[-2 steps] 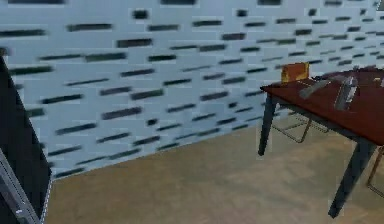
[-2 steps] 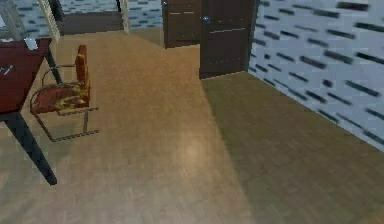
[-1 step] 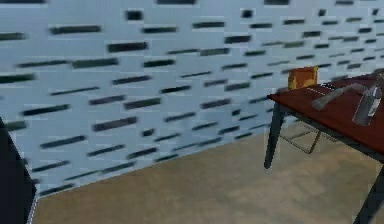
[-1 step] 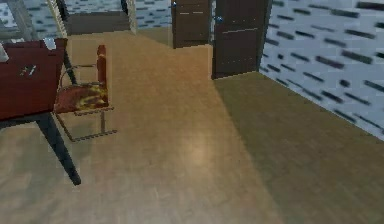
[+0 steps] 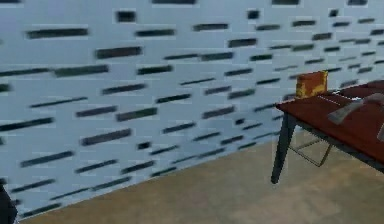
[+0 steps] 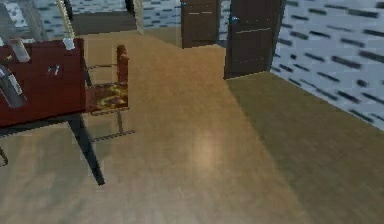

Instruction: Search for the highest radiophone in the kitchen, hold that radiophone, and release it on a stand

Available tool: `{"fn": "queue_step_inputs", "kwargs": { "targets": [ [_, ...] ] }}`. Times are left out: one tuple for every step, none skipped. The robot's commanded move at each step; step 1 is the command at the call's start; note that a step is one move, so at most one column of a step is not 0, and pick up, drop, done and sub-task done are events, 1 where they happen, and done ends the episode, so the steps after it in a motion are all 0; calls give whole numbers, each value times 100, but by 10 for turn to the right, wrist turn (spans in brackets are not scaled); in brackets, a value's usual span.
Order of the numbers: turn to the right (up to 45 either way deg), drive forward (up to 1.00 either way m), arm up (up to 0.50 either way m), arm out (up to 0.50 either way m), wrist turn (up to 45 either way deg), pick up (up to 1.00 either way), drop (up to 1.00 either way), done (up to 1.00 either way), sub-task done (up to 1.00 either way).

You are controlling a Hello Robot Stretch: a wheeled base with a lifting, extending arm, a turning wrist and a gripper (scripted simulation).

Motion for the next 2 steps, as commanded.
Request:
{"fn": "queue_step_inputs", "kwargs": {
  "targets": [
    [180,0,0,0,0,0,0,0,0],
    [0,85,0,0,0,0,0,0,0]
  ]
}}
